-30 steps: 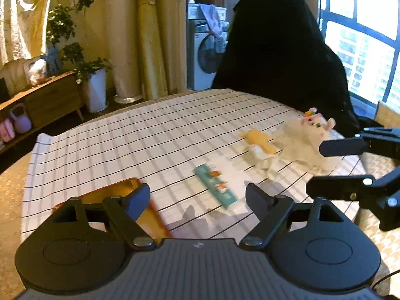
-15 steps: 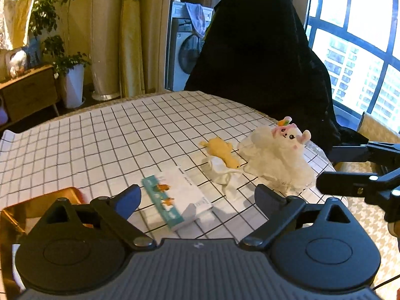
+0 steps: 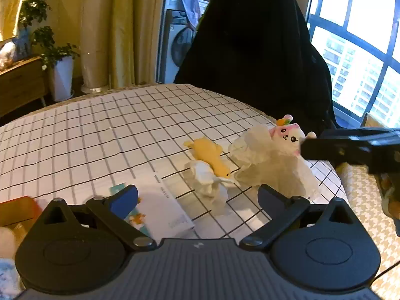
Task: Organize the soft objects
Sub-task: 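Move both tools back toward the yellow plush duck and white cloth, then grasp the yellow plush duck with the right tool while the left tool grasps the white cloth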
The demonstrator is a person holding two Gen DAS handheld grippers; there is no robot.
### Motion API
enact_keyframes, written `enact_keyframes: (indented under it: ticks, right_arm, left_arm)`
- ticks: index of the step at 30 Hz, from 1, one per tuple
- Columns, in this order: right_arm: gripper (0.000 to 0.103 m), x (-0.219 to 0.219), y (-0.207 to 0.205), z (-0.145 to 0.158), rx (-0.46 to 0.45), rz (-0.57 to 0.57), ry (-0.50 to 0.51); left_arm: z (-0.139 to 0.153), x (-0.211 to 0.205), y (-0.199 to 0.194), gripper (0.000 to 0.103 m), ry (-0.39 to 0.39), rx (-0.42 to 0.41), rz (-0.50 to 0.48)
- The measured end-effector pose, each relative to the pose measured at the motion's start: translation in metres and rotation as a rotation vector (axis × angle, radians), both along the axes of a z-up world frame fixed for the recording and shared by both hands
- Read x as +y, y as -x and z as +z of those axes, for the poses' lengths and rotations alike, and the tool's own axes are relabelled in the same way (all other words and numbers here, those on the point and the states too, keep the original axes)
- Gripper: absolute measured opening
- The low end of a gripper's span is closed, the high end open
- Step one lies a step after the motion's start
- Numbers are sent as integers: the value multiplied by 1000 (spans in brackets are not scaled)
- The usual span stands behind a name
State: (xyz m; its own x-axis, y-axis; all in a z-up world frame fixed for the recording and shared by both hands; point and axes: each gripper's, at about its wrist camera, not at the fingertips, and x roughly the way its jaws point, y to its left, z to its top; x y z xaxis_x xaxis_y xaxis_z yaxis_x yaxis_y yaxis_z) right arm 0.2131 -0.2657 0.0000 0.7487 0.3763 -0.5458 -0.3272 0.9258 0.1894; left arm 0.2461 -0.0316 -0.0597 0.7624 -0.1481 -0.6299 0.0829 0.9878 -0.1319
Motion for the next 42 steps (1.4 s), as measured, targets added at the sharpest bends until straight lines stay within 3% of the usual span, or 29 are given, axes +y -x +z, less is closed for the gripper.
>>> enact_keyframes:
  ticks: [6,18,32,34,39,42]
  right_arm:
    - [94,-2,-40,-11,41,-21,3]
    - [93,15,-109,-42,138,-13,34]
    - [67,29,-164,-85,262,-41,35]
    - [63,30,-166,-91,276,-39,47]
    - [56,35,-169,-101,301,-31,59]
    - [47,37,-169,-105,306,-27,63]
  left_arm:
    - [-16,-5,-28,103,16,17,26]
    - [-47,-16,-77,103,-23,44,38]
    - [-71,-13,-114,101,-7,97,27]
    - [-74,-10,-118,97,7,107,24]
    - [-83,-12,-121,63,13,138,-4]
    - [-86,-11,-122,53,43,151,-21]
